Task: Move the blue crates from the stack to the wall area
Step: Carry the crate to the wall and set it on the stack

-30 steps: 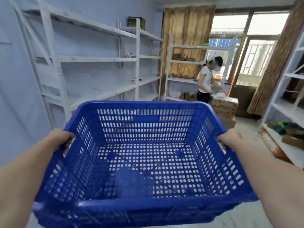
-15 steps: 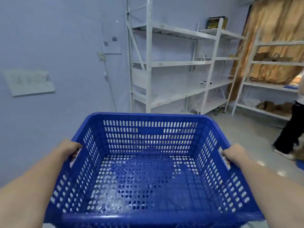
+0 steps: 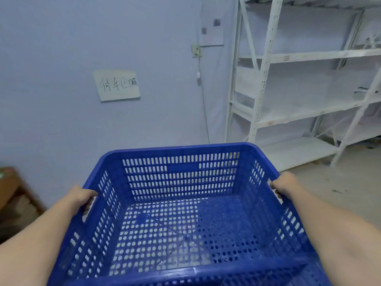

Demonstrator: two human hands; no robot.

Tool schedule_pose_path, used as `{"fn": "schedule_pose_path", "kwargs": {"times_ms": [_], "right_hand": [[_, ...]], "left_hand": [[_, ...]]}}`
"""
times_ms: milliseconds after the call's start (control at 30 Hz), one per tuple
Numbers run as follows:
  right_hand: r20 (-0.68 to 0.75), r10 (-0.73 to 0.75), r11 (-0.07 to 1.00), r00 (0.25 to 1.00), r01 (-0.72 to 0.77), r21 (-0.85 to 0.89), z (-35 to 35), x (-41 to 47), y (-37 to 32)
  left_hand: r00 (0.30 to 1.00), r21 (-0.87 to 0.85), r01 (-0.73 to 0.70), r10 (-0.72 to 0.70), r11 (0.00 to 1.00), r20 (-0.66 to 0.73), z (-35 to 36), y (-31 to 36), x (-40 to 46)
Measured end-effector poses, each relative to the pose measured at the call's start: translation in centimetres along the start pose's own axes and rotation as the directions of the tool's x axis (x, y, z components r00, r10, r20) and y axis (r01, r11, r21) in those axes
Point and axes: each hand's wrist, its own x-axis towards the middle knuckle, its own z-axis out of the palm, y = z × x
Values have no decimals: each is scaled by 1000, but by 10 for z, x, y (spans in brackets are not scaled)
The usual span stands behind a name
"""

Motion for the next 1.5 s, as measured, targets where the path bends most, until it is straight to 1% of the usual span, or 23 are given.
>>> {"fn": "schedule_pose_path", "kwargs": {"times_ms": [100,233,333,433,533,667,767,833,900,933,967,1033,1133,1233,1333,1433,1500], "right_hand": [[32,-106,993,994,107,-39,19,41,-50],[64,-196,981,979,196,6,44,63,-122],[86,-249,968,965,251,-5,66,80,-176],[114,-265,961,958,272,-55,92,100,-228],[140,-239,966,961,250,-72,129,116,-271],[128,-187,979,974,195,-56,180,139,-313],[128,-145,988,981,151,-39,206,153,-339],[104,-118,992,988,121,-21,218,164,-356],[84,-93,995,992,95,-24,227,176,-371],[80,-83,996,993,85,-24,232,185,-379],[84,-71,997,994,73,-20,238,195,-385],[100,-48,999,994,50,-14,250,221,-396],[133,-38,999,990,42,-25,269,267,-414],[173,-32,996,984,46,-76,289,314,-435],[197,-11,998,980,23,-60,316,363,-454],[199,17,999,980,-9,-40,347,405,-463],[208,27,999,978,-21,-31,367,421,-468]], "left_hand": [[997,9,18,-17,1000,-72,-11,0,23],[980,13,78,-74,997,-182,-37,-10,56],[974,23,118,-111,993,-199,-55,-16,91],[968,-12,134,-134,991,-214,-69,-14,139],[964,21,151,-143,988,-226,-83,-10,192],[963,1,162,-158,987,-220,-100,0,269],[956,-20,138,-138,990,-258,-105,37,304],[967,-31,104,-109,994,-228,-104,55,334],[973,-34,122,-126,992,-193,-100,71,361],[971,-44,124,-130,991,-202,-98,77,382],[969,-60,130,-140,990,-206,-95,83,399],[968,-9,154,-153,988,-196,-86,86,446],[977,7,163,-161,987,-142,-60,89,495],[971,-27,220,-222,975,-90,-28,92,532],[948,-37,301,-303,953,-94,1,87,573],[919,-70,377,-382,924,-93,29,83,592],[896,-92,420,-428,903,-120,48,76,602]]}}
